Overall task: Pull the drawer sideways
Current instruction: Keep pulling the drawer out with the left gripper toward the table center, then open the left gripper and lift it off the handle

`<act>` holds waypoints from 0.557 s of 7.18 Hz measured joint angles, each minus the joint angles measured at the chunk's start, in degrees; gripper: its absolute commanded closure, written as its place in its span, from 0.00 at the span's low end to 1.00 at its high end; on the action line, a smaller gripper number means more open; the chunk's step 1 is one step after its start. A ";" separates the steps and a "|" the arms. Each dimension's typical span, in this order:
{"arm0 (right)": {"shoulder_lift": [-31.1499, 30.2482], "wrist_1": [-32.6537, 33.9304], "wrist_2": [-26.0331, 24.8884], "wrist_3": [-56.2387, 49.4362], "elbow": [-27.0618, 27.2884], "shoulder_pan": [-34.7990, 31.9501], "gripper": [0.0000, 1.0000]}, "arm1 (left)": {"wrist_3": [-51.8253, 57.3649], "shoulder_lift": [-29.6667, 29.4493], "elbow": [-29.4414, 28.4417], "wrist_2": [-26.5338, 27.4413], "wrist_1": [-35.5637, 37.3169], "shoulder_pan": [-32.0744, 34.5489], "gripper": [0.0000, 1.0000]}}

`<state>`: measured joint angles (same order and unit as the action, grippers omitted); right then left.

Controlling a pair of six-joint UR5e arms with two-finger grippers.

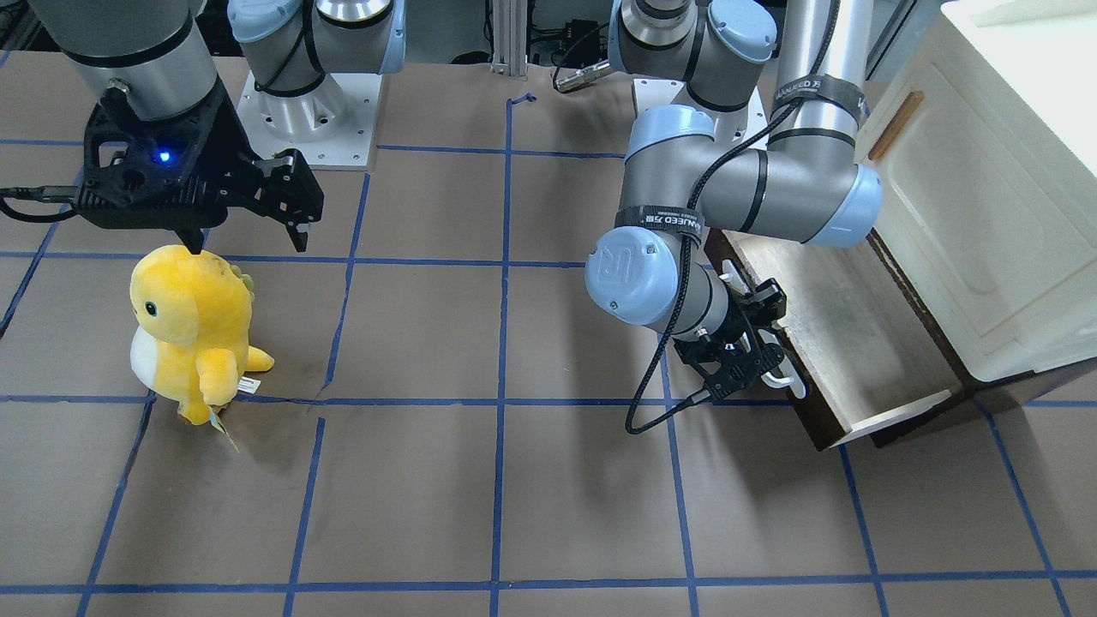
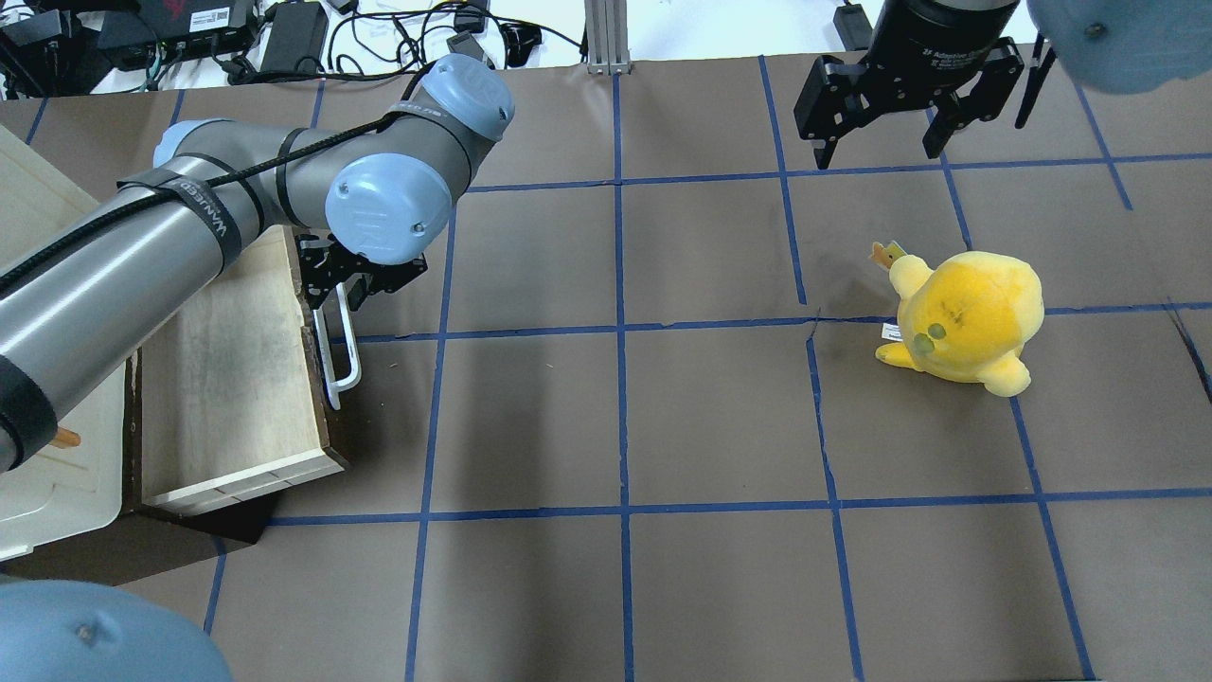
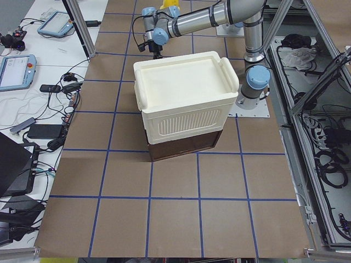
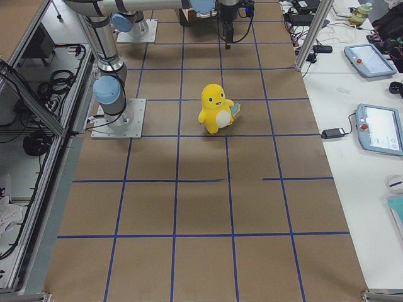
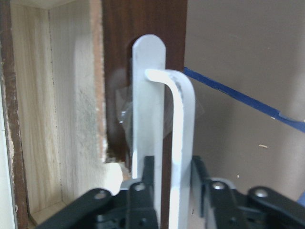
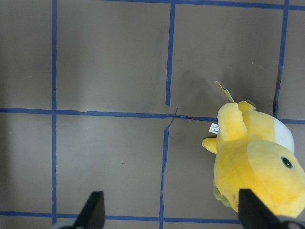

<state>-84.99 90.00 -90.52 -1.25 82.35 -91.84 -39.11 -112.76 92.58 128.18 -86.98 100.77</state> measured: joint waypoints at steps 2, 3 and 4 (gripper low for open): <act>0.00 0.00 0.00 -0.04 0.00 0.00 0.00 | 0.73 0.70 -0.43 -2.01 2.28 1.23 0.00; 0.00 0.00 -0.02 -0.01 0.00 0.00 0.00 | 1.65 1.82 -1.21 -6.10 2.85 1.44 0.00; 0.00 0.00 -0.06 0.01 0.00 0.00 0.00 | 2.92 3.47 -2.07 -9.52 2.61 1.45 0.00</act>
<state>-84.99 90.00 -90.59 -1.24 82.35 -91.85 -36.20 -109.29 90.52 118.66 -84.38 102.22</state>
